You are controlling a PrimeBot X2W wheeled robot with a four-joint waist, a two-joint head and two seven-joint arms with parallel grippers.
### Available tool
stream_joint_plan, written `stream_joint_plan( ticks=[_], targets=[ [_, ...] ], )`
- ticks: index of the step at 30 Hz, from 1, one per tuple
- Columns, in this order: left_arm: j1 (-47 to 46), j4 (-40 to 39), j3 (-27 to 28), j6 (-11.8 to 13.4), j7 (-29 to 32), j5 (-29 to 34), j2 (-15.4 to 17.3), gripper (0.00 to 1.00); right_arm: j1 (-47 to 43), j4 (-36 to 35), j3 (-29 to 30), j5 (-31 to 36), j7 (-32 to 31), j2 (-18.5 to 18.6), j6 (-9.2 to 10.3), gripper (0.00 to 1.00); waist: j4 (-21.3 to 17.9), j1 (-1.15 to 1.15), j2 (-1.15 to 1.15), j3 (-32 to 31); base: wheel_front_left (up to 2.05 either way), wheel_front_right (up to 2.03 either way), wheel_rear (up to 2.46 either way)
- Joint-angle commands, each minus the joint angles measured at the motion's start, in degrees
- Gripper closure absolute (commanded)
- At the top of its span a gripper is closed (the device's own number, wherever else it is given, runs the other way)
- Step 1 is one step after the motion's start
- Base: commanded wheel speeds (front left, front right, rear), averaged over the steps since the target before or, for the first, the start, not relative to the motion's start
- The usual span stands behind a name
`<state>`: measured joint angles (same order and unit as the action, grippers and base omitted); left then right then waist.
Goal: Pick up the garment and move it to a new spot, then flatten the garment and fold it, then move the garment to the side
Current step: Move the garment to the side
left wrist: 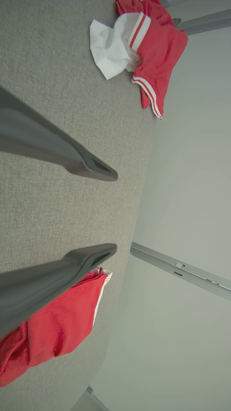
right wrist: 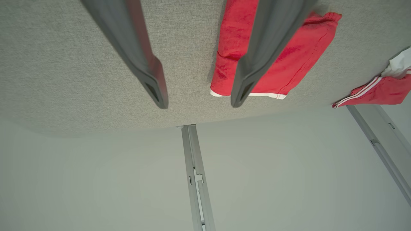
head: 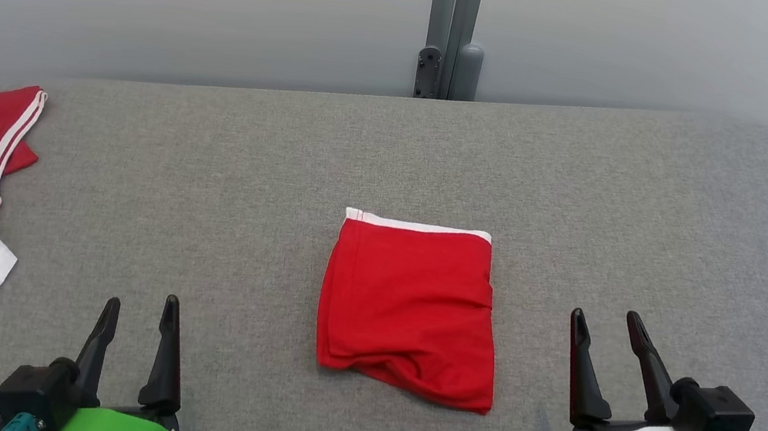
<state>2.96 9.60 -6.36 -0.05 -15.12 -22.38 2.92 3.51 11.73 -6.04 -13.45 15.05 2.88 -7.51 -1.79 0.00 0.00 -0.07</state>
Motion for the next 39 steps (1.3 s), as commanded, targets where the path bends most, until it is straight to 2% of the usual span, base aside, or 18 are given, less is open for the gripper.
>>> stream_joint_plan(
  ticks=[1,8,14,23,36,37,38,39],
  targets=[
    [0.9,0.0,0.0,-0.2,0.0,0.3,0.0,0.00,-0.8,0.4,-0.1,-0.1,0.2,0.0,0.04,0.00,0.1,0.00,0.00,-0.1,0.00,0.00,0.00],
    [1.0,-0.3,-0.7,0.1,0.0,0.1,0.0,0.00,-0.2,2.1,-0.1,0.8,-0.1,0.0,0.05,0.00,0.7,0.00,0.00,0.0,0.00,0.00,0.00],
    [-0.5,-0.4,-1.9,0.2,0.0,1.3,0.0,0.00,2.6,5.3,-0.4,1.0,-6.0,0.3,0.05,0.00,2.6,0.00,0.00,1.4,0.00,0.00,0.00],
    [-3.0,-0.2,-2.9,0.4,0.0,2.9,0.0,0.00,9.3,11.1,-2.1,-5.1,-12.9,4.3,0.04,0.00,8.1,0.00,0.00,5.4,0.00,0.00,0.00],
    [-4.6,-0.1,-3.3,0.3,0.0,2.9,0.0,0.00,16.8,24.2,-6.3,-14.1,-16.9,6.3,0.04,0.00,13.4,0.00,0.00,8.2,0.00,0.00,0.00],
    [-4.7,-0.1,-3.3,0.3,0.0,2.9,0.0,0.00,17.4,25.3,-6.6,-15.0,-17.3,6.2,0.05,0.02,13.5,0.00,0.00,8.3,0.00,0.00,0.00],
    [-4.8,-0.2,-3.3,0.3,0.0,2.9,0.0,0.00,17.9,26.3,-6.9,-16.0,-17.9,6.1,0.04,0.38,13.5,0.00,0.00,8.4,0.00,0.00,0.00],
    [-4.8,-0.2,-3.2,0.4,0.0,2.9,0.0,0.00,18.4,27.1,-7.3,-16.7,-18.3,6.1,0.04,0.60,13.5,0.00,0.00,8.5,0.00,0.00,0.00]
  ],
)
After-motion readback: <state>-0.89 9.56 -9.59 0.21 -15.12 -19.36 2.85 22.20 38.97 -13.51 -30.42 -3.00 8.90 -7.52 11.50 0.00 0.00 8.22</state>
